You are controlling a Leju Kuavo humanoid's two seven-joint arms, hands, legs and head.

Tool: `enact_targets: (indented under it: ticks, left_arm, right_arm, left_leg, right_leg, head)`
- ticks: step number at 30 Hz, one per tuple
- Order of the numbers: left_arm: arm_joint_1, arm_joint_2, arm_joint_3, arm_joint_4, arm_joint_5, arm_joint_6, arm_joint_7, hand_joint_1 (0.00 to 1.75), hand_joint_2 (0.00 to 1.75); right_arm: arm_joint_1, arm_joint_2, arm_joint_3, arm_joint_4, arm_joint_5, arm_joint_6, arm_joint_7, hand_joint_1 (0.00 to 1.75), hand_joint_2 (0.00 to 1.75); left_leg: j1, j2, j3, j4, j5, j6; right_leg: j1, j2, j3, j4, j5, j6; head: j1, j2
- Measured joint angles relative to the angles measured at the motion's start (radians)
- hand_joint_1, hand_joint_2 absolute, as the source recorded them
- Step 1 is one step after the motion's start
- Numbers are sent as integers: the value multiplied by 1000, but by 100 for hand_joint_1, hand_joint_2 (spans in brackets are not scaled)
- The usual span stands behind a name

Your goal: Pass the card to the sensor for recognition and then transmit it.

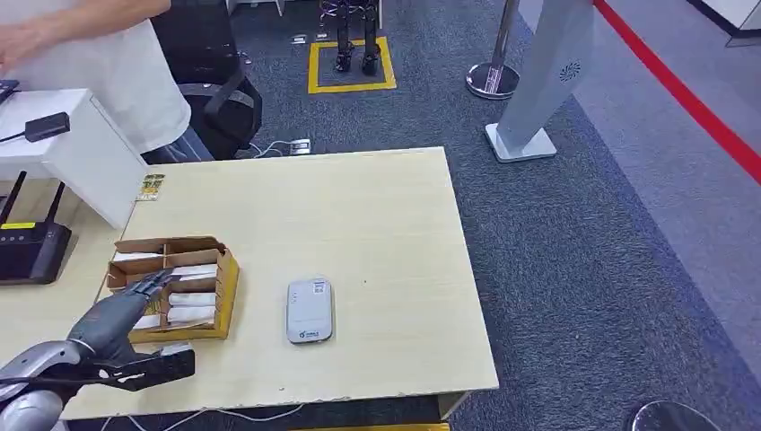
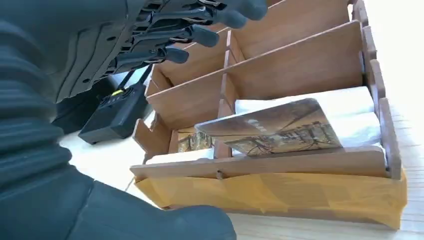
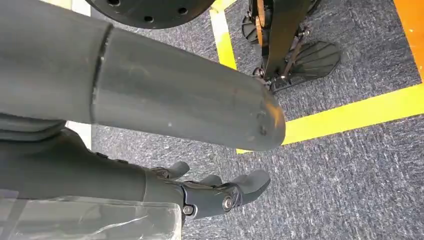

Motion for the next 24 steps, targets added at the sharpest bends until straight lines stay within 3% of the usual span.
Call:
enact_targets:
  ticks: [24]
  left_arm:
    - [-11, -17, -10, 1, -22, 28, -3, 175, 175]
  right_arm:
    - [0, 0, 0, -1, 0, 5, -3, 0, 0]
  left_leg:
    - [0, 0, 0, 0, 0, 0]
  right_leg:
    - [0, 0, 0, 0, 0, 0]
  head:
    - [0, 0]
